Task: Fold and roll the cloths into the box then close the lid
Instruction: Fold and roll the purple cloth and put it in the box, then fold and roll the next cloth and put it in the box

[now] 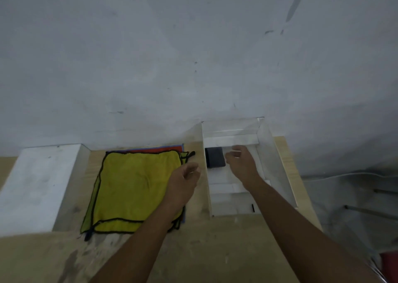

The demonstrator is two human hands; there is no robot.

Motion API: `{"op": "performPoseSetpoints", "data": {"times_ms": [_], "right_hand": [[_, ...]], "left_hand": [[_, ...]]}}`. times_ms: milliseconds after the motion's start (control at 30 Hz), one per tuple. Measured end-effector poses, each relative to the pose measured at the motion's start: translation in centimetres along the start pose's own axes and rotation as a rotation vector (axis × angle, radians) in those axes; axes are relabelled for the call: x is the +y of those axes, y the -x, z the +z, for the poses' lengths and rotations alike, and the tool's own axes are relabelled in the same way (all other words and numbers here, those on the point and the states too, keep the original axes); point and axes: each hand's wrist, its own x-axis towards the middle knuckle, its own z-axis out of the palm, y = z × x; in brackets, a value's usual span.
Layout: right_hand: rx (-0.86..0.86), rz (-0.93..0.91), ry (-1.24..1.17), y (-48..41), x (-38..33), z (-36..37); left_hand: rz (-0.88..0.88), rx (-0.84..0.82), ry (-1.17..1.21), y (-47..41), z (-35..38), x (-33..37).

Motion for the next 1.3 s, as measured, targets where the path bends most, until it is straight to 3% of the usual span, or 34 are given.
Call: {"op": "performPoseSetpoints", "data": {"times_ms": [167,433,667,867,1067,1300], "right_hand": [[0.043,-0.115,-0.081,6.9,-1.1,1.6],[0.154,-0.275,-0.139,16.4,0.6,7.2],[0.121,-0.173,-0.023,19.8,5.0,12.6],[0.085,0.028,0.171,19.6,8.3,17.0],[0.099,0.158,0.419,17.9,9.4,19.2],[0.210,0.341,0.390,14.9,9.4,20.1]], "left_hand": [[0.062,-0.054,-0.068,3.9,-3.6,-2.2],[-0.026,-0.066,-0.156,9.2,-12.6,-9.6],[-0.123,-0.032,-0.173,11.2,-20.6,-15.3],[-0.156,0.010,-0.209,10.2,-25.1,-17.8],[-0.141,0.092,-0.352,7.6,-26.5,-18.3],[-0.229,0.130,-0.368,4.1,-26.6,-19.4]]}}
